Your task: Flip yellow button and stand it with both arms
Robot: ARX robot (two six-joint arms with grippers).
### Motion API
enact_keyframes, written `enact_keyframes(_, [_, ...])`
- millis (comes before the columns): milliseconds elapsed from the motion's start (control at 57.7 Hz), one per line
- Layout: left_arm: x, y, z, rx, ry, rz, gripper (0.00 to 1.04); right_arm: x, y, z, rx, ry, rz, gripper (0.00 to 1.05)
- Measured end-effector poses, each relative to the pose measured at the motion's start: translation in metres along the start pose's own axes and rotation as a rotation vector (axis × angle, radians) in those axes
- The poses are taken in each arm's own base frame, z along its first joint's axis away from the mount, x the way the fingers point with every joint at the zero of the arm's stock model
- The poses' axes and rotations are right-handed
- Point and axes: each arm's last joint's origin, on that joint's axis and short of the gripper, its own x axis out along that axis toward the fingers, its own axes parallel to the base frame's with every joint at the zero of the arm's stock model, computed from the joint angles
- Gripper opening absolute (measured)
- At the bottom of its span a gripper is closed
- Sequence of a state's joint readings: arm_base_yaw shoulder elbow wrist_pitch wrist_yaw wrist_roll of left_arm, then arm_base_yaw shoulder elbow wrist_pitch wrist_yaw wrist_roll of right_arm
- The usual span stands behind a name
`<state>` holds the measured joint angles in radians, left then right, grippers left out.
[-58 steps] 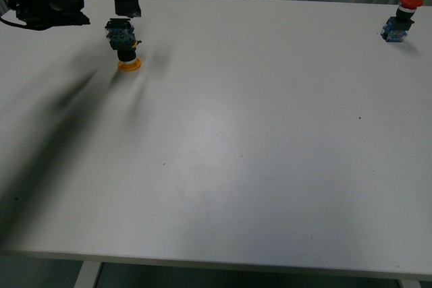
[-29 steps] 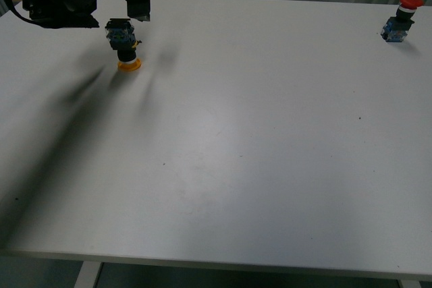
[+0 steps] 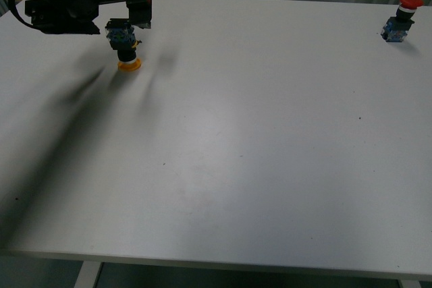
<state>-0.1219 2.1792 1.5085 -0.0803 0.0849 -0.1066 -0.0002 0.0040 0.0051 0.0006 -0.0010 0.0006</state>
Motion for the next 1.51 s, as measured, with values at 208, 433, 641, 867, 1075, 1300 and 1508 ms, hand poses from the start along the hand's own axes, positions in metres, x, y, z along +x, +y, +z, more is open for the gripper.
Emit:
enact_keyframes(208, [-0.001,-0.001,0.005,0.001,0.007,0.003,0.75,0.0,0.0,0.0,0.0,0.0,0.0,0.97])
enact_keyframes(433, [-0.001,-0.002,0.005,0.001,0.018,0.005,0.39,0.0,0.0,0.0,0.0,0.0,0.0,0.97])
enact_keyframes(641, [-0.001,-0.002,0.004,-0.005,0.025,-0.003,0.34,0.0,0.0,0.0,0.0,0.0,0.0,0.97])
enact_keyframes(867, [-0.011,-0.004,-0.002,-0.083,0.023,-0.103,0.34,0.0,0.0,0.0,0.0,0.0,0.0,0.97])
enact_keyframes(1075, [-0.055,-0.021,0.002,-0.341,-0.094,-0.477,0.34,0.0,0.0,0.0,0.0,0.0,0.0,0.97])
enact_keyframes(1300, [-0.075,-0.057,-0.002,-0.529,-0.18,-0.766,0.34,0.0,0.0,0.0,0.0,0.0,0.0,0.97])
enact_keyframes(1508, [-0.09,-0.111,-0.005,-0.669,-0.241,-1.066,0.34,0.0,0.0,0.0,0.0,0.0,0.0,0.97])
